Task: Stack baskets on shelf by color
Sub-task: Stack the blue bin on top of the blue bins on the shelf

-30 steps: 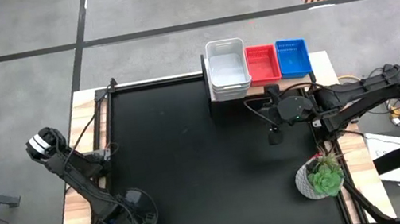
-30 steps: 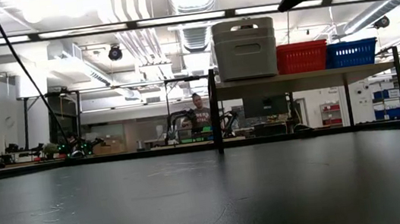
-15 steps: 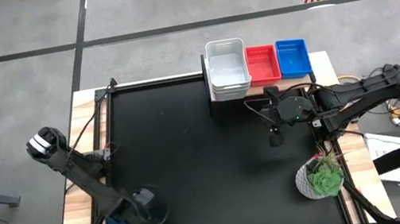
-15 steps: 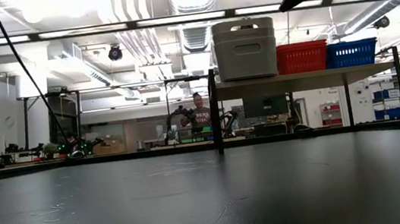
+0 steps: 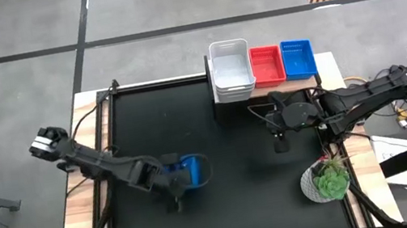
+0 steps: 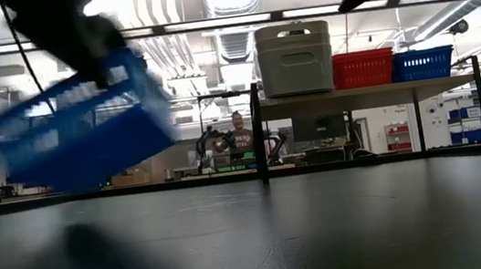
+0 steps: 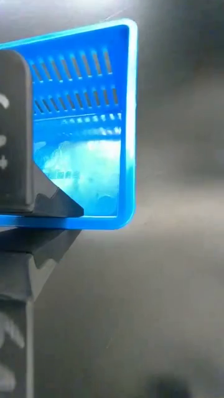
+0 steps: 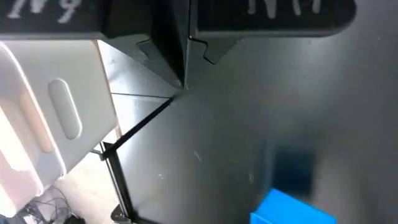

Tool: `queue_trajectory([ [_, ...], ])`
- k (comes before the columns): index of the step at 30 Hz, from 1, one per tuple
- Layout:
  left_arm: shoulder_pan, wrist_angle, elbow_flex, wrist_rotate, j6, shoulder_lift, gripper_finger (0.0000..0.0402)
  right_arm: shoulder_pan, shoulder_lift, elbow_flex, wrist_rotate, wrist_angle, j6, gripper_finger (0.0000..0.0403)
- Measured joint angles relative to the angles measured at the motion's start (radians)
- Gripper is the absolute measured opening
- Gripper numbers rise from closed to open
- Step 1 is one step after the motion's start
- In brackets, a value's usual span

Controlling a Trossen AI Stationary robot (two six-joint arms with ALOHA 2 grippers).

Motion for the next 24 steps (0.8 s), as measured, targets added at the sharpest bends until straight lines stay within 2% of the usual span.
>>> queue_trajectory([
  [4, 0.079, 0.144, -0.028, -0.005, 0.313, 0.000, 0.0000, -0.001, 0.020, -0.001, 0.000, 0.000, 0.001, 0.0009],
  [8, 0.130, 0.241, -0.064, -0.004, 0.485, 0.000, 0.0000, -0.001, 0.048, -0.002, -0.048, 0.008, 0.000, 0.0009],
  [16, 0.158, 0.424, -0.159, 0.037, 0.484, 0.072, 0.0000, -0.001, 0.107, -0.002, -0.068, 0.031, -0.027, 0.0009],
  [24, 0.157, 0.420, -0.153, 0.106, 0.429, 0.150, 0.0001, -0.001, 0.170, -0.002, -0.076, 0.069, -0.026, 0.0010],
])
